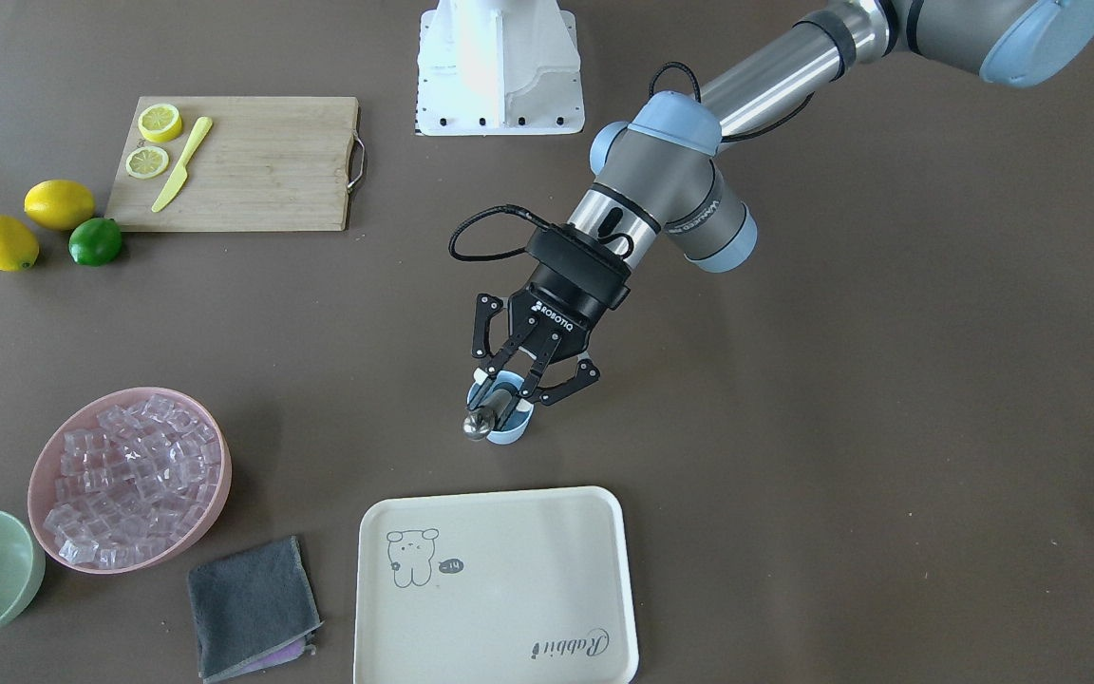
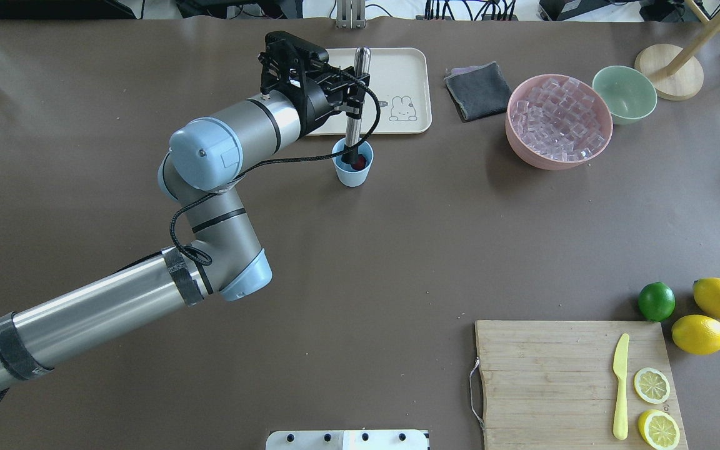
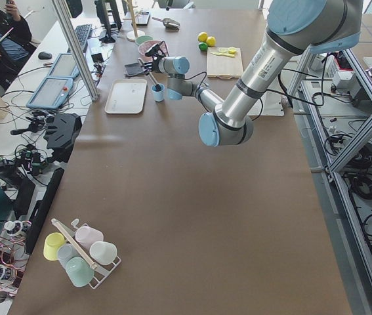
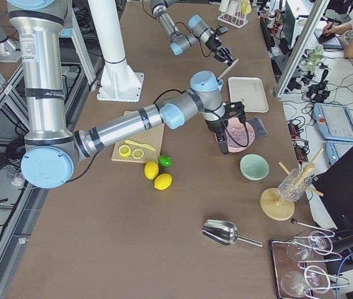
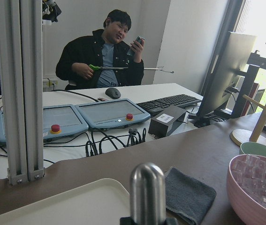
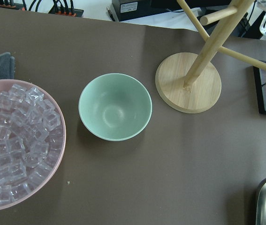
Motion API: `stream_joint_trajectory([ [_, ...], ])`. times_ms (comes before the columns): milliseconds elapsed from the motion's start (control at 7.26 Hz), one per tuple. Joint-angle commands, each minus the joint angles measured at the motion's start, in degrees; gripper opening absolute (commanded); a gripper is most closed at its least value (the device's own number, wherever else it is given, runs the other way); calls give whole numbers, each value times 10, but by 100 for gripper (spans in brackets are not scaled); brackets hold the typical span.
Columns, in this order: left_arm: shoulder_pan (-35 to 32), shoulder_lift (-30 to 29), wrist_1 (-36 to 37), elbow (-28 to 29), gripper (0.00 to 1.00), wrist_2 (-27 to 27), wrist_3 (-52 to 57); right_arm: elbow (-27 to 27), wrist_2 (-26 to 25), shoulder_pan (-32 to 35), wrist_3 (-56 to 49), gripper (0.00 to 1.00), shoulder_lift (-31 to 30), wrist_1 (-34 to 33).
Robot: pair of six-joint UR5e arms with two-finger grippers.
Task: Mash ice and strawberries in cup
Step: 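Press the metal pestle down into the cup with the left gripper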
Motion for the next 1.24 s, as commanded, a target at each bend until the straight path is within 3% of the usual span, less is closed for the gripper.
stream_joint_trajectory([
  [0, 1, -1, 0, 8, 0, 1, 0, 0, 0, -1, 1, 100, 0, 0],
  [826, 2, 3, -17, -11, 0, 0, -3, 4, 1, -1, 1, 100, 5, 1],
  [1102, -58, 3, -11, -42, 0, -72, -32, 5, 0, -1, -2, 100, 7, 2],
])
